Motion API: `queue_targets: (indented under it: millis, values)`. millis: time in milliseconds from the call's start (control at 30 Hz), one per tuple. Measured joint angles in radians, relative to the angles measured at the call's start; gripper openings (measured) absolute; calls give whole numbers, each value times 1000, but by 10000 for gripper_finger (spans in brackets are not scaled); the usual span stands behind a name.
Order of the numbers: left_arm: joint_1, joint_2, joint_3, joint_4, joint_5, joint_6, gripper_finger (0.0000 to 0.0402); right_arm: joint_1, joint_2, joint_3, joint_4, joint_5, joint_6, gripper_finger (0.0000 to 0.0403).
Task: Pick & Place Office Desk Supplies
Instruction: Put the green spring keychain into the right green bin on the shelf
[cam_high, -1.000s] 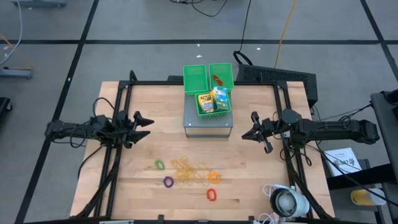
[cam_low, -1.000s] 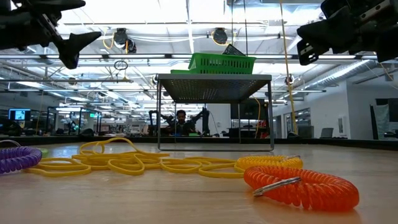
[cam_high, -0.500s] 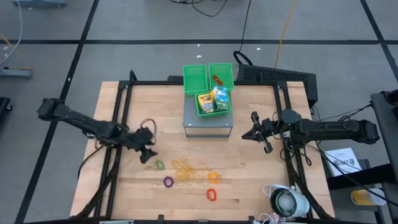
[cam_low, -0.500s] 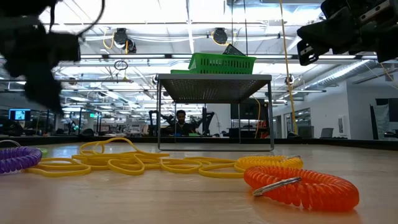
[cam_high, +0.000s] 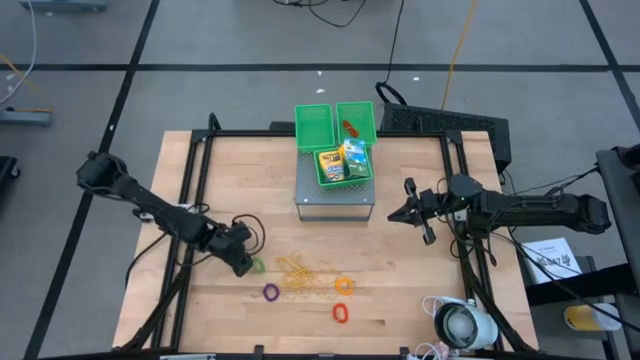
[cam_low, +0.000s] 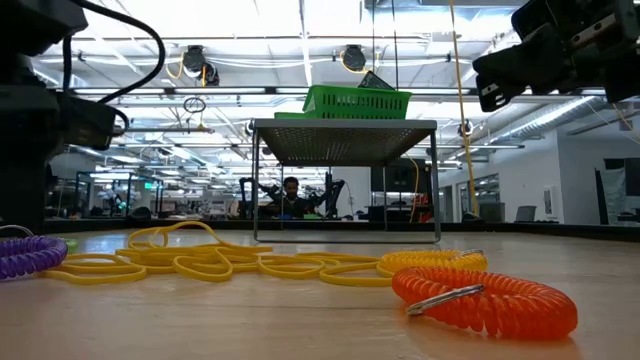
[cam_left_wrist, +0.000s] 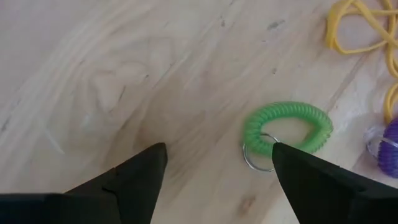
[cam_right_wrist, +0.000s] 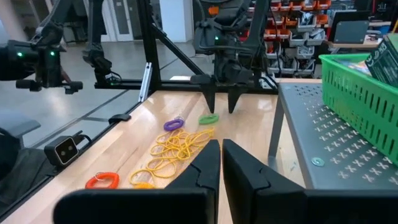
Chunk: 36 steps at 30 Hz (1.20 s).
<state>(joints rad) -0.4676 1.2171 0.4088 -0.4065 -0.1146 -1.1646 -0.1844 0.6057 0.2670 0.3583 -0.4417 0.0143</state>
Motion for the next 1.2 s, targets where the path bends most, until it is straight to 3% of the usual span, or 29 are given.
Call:
queue_targets:
  millis: [267, 500, 800, 1000, 1200]
  values:
    - [-75, 6, -11, 31, -108, 73, 310, 0, 5, 0, 1, 0, 0, 6]
    - [-121, 26, -17, 106, -272, 195, 310, 0, 5, 0, 0, 1, -3, 6]
    - [-115, 169, -10, 208, -328, 189, 310, -5, 16, 0, -7, 43, -8, 6]
    - [-115, 180, -11, 236, -346, 217, 308, -9, 22, -1, -11, 51, -2, 6]
    - [-113, 180, -13, 253, -327, 263, 248, -9, 22, -1, -10, 49, 0, 6]
